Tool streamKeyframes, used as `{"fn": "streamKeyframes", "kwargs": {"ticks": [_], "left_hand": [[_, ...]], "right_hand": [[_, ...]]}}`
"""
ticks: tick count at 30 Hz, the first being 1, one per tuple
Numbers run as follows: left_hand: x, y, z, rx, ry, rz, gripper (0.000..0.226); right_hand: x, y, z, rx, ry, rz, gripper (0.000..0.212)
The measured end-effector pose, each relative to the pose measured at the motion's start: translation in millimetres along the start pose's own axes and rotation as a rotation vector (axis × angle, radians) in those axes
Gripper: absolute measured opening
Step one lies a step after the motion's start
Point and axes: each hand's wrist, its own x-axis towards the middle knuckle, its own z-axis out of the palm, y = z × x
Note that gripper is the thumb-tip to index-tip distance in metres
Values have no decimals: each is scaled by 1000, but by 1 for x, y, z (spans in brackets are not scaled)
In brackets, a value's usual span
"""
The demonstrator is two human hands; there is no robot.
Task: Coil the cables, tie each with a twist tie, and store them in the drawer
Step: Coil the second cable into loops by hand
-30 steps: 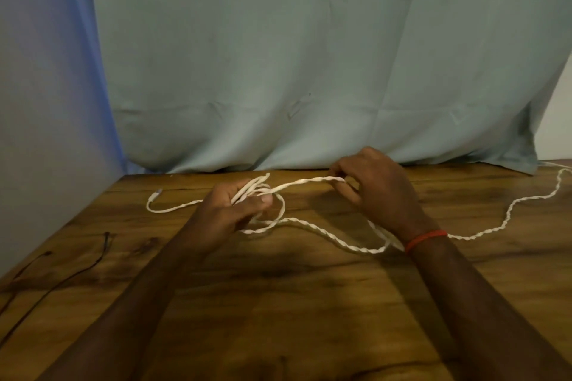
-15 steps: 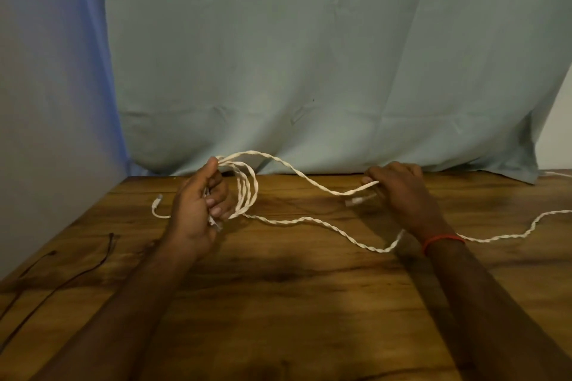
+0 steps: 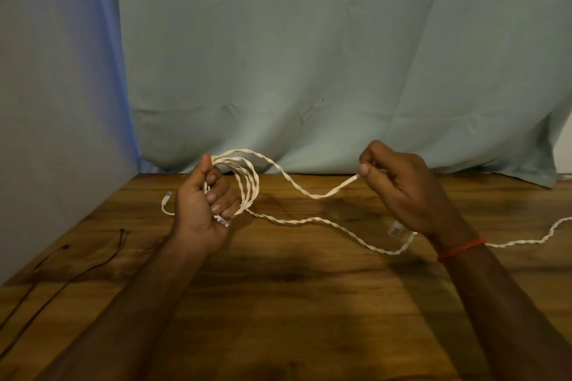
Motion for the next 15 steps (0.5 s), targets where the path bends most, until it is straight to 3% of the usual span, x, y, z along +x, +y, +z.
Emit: {"fn": "streamKeyframes", "kwargs": {"ticks": [4,9,12,15], "left_hand": [[1,1,0,-19,-2,23,54],[0,-4,8,11,166,70,55],[1,-9,5,329,236,246,61],[0,-17,5,686,205,461,50]], "right_hand": [[0,-10,27,-248,-131,-52,24],[-5,-36,58,-214,-433,-53,29],[-6,-50,64,-39,-560,-76,24],[-7,-56,62,140,-550,-39,20]]}}
